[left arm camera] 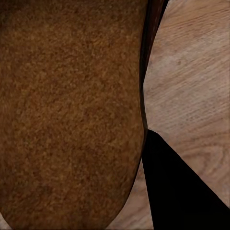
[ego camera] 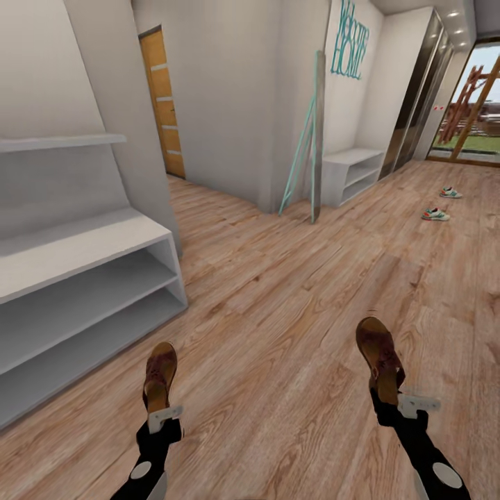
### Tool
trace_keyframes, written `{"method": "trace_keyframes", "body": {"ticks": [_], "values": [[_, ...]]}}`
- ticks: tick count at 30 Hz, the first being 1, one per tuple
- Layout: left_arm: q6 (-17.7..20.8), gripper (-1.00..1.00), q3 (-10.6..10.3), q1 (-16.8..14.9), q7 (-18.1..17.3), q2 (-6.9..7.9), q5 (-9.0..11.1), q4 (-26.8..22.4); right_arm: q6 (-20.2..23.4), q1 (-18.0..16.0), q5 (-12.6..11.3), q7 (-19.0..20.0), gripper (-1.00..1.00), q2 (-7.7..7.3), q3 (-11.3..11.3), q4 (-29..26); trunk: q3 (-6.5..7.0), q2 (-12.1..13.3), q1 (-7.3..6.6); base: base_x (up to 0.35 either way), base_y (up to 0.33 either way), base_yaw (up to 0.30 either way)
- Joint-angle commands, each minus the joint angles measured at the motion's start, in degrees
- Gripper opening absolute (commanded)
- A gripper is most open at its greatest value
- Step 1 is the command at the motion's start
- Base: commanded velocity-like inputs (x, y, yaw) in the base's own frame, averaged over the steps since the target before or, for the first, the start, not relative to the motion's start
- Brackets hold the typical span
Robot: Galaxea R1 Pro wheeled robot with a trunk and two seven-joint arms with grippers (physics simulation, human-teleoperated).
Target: Pick up the two gym shoes and the two sandals from the corridor floor and place them onto the hallstand (shoe rack) in the corridor, making sure they are on the rack and not on the floor. Arrange them so the two gym shoes are next to each other and the two sandals are next to each other.
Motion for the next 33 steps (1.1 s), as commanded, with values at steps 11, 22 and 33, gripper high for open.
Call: {"method": "trace_keyframes", "body": {"ticks": [11, 22, 33], "values": [[-2.9, -1.0, 0.2, 5.6, -0.1, 2.79, 0.7, 0.2, -26.5, 1.6, 0.5, 0.4, -1.0, -0.22, -4.0, 26.2, 1.95, 4.4, -2.44, 0.0, 0.0, 0.0], [-2.9, -1.0, 0.2, 5.9, 0.0, 2.8, 0.8, -0.4, -27.8, 1.6, 0.5, 0.3, -1.0, 0.0, -4.0, 30.3, 2.74, 6.0, -3.32, 0.0, 0.0, 0.177], [-2.8, -1.0, 0.1, 5.9, 0.0, 2.65, 0.8, -0.5, -27.8, 1.6, 0.5, 0.3, -1.0, 0.1, -4.0, 30.5, 3.19, 6.0, -3.32, 0.0, 0.0, 0.262]]}}
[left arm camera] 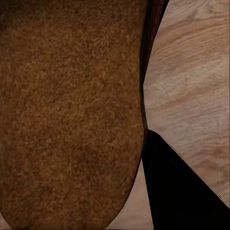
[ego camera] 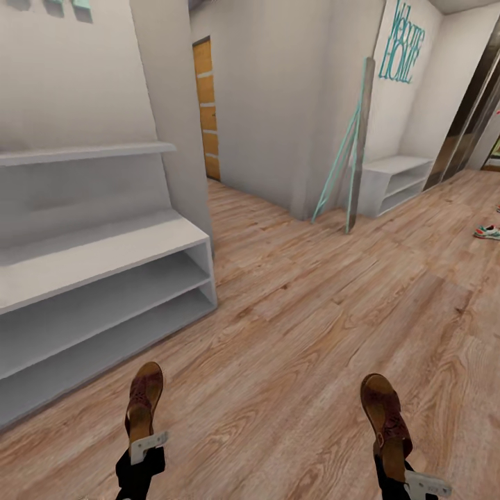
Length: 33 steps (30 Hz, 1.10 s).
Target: Pick up the two gym shoes and the two sandals from the corridor floor and place them onto the hallstand (shoe rack) in the corridor, making sure they are on the rack and not on the floor. Arrange them so the two gym shoes are next to each other and the two sandals are next to each other.
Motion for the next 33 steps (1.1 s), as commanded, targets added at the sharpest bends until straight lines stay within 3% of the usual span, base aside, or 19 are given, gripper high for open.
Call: {"method": "trace_keyframes", "body": {"ticks": [1, 23, 28, 33], "values": [[-0.2, -1.0, 0.1, 0.0, -0.1, -0.06, 0.2, 0.0, -0.2, 0.0, 0.5, 0.4, -1.0, 0.05, -0.5, 0.0, 0.01, 0.0, -0.01, 0.0, 0.0, 0.234], [-0.4, -1.0, 0.1, 0.1, -0.1, -0.31, 0.3, 0.8, -0.4, 0.0, 0.3, 0.3, -1.0, -0.02, -0.6, 1.6, 1.25, 0.0, -0.01, 0.0, 0.0, 0.226], [-4.0, -1.0, 0.1, 0.5, -0.2, -0.31, 0.3, 0.8, -0.4, 0.0, 0.2, 0.3, -1.0, -0.04, -0.6, 1.6, 1.54, 0.0, -0.01, 0.0, 0.0, 0.225], [-4.9, -1.0, 0.1, 0.8, -0.1, -0.31, 0.4, 0.8, -0.4, 0.0, 0.2, 0.3, -1.0, -0.04, -0.6, 1.6, 1.82, 0.0, -0.01, 0.0, 0.0, 0.225]]}}
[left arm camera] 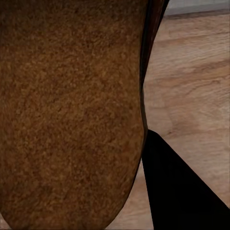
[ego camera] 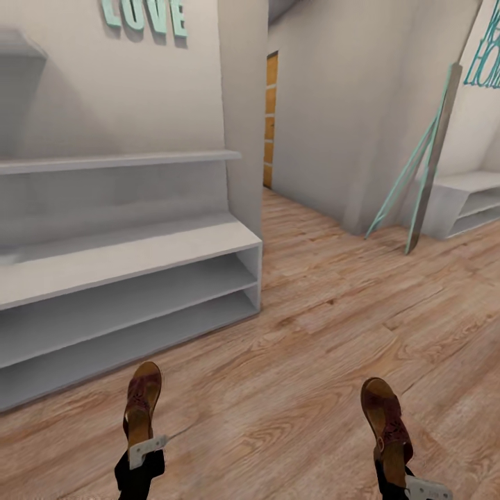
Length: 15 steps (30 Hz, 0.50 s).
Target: Pick up the two gym shoes and the two sandals from the corridor floor and place them onto the hallstand (shoe rack) in the corridor, making sure they are on the rack and not on the floor. Arrange them so the two gym shoes are next to each other and the two sandals are next to each other.
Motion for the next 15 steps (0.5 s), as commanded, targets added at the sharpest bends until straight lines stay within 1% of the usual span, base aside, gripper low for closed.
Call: {"method": "trace_keyframes", "body": {"ticks": [1, 5, 11, 15], "values": [[-0.2, -1.0, 0.1, 0.0, -0.1, -0.04, 0.1, 0.0, -0.2, 0.0, 0.4, 0.4, -1.0, 0.04, -0.5, 0.0, 0.01, 0.0, -0.01, 0.0, 0.0, 0.225], [-0.2, -1.0, 0.1, 0.0, -0.1, -0.04, 0.1, 0.0, -0.2, 0.0, 0.5, 0.4, -1.0, 0.04, -0.5, 0.0, 0.24, 0.0, -0.01, 0.0, 0.057, 0.225], [-0.4, -1.0, 0.1, 0.0, -0.1, -0.12, 0.1, 0.0, -0.2, 0.0, 0.4, 0.4, -1.0, 0.04, -0.5, 0.0, 0.58, 0.0, -0.01, 0.0, 0.235, 0.224], [-0.4, -1.0, 0.1, 0.0, -0.1, -0.13, 0.1, 0.0, -0.2, 0.0, 0.4, 0.4, -1.0, 0.04, -0.5, 0.0, 0.81, 0.0, -0.01, 0.0, 0.092, 0.22]]}}
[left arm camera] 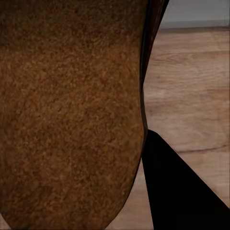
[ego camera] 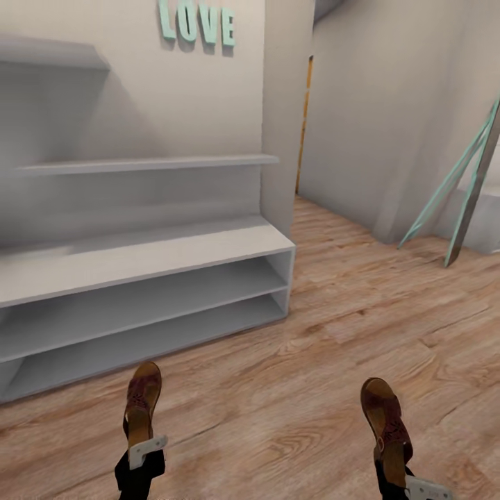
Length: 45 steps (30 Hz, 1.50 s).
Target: Pick up the two gym shoes and the two sandals from the corridor floor and place them onto the hallstand (shoe rack) in the corridor, making sure they are on the rack and not on the floor. Arrange them so the two gym shoes are next to each other and the two sandals are next to each other.
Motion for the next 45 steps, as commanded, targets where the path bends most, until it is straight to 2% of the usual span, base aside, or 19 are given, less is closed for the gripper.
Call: {"method": "trace_keyframes", "body": {"ticks": [1, 45], "values": [[-0.2, -1.0, 0.1, 0.0, -0.1, -0.04, 0.1, 0.0, -0.2, 0.0, 0.4, 0.4, -1.0, 0.04, -0.5, 0.0, 0.01, 0.0, -0.01, 0.0, 0.035, 0.219], [-0.2, -1.0, 0.2, 0.0, -0.1, 0.13, 0.1, 0.0, -0.1, 0.0, 0.4, 0.4, -1.0, 0.21, -0.4, 0.0, 2.3, 0.0, -0.01, 0.0, 0.002, 0.226]]}}
